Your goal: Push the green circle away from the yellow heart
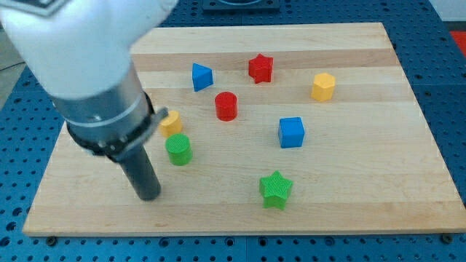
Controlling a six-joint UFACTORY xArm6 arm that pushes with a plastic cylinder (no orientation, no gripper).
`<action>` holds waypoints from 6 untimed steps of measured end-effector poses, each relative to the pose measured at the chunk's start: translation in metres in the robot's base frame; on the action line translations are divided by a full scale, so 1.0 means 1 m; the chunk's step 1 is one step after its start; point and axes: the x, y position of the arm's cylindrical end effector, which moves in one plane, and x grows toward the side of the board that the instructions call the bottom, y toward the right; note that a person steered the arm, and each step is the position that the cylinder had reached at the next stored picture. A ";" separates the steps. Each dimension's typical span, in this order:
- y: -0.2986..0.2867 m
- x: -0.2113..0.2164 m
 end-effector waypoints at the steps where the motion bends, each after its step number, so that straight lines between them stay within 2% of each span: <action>1: -0.007 -0.038; 6: 0.020 -0.071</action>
